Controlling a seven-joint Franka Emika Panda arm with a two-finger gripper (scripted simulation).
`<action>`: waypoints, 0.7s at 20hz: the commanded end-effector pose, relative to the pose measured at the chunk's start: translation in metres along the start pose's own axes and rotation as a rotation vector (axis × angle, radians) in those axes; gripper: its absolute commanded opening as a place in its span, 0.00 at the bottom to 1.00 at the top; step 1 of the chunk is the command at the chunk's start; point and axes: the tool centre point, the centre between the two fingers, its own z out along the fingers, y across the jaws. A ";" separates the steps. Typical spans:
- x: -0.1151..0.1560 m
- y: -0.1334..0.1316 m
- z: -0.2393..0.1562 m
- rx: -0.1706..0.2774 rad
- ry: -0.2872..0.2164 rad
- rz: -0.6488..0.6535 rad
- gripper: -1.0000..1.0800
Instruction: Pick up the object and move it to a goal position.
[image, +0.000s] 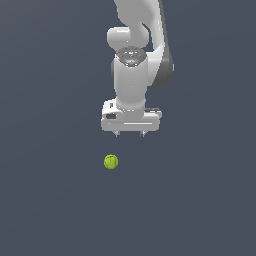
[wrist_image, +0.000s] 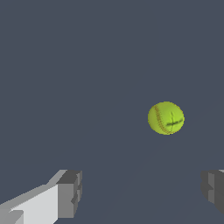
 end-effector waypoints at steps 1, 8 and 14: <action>0.000 0.000 0.000 0.000 0.000 0.000 0.96; 0.003 -0.019 -0.011 0.009 0.016 -0.054 0.96; 0.003 -0.025 -0.014 0.012 0.022 -0.069 0.96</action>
